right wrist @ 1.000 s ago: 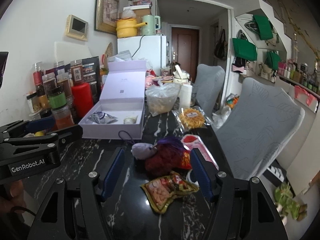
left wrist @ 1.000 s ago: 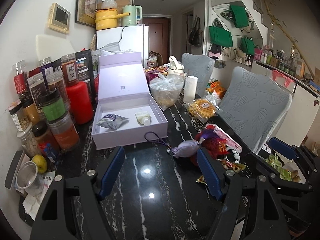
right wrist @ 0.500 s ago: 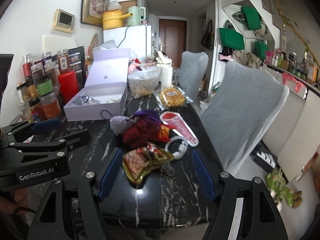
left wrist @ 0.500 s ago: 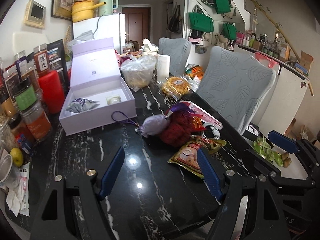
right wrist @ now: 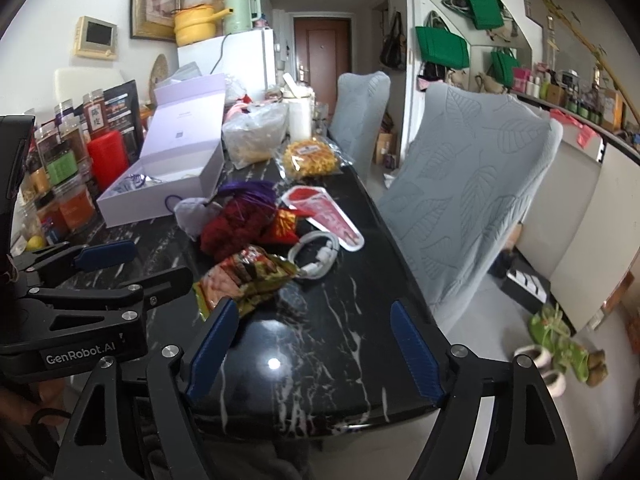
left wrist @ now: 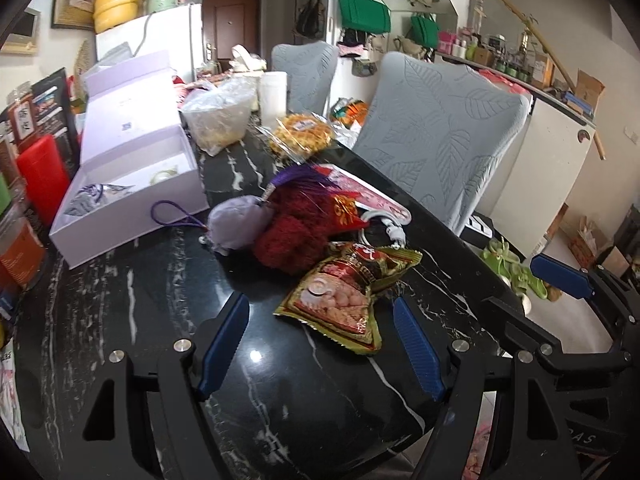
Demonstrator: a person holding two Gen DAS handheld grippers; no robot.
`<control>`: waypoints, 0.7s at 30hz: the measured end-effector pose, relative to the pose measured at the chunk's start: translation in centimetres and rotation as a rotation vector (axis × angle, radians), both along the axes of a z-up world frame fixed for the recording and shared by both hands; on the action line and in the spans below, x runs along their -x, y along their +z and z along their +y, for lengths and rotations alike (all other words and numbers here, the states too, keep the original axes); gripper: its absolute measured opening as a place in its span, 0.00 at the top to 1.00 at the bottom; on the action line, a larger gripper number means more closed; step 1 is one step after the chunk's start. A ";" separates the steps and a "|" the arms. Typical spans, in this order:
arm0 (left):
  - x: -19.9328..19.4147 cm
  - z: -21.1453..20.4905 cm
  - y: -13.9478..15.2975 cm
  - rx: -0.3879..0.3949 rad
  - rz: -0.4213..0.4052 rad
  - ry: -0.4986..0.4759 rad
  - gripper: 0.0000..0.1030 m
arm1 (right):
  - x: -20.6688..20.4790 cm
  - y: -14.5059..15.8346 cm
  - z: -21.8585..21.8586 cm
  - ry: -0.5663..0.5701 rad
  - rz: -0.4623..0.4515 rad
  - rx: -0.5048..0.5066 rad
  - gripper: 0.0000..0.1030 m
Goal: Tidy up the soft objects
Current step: 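Grasp the red-labelled cookie bag with the left tool while the right tool approaches the white cable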
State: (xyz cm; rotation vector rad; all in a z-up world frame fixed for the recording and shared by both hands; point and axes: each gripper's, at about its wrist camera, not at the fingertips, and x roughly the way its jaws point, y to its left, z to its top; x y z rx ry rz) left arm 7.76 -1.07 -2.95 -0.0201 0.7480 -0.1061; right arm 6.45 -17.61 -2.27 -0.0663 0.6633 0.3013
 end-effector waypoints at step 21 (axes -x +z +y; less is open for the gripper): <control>-6.7 -2.7 -5.0 -0.051 0.160 -0.116 0.27 | -7.1 -4.0 -2.9 -0.066 0.151 -0.029 0.23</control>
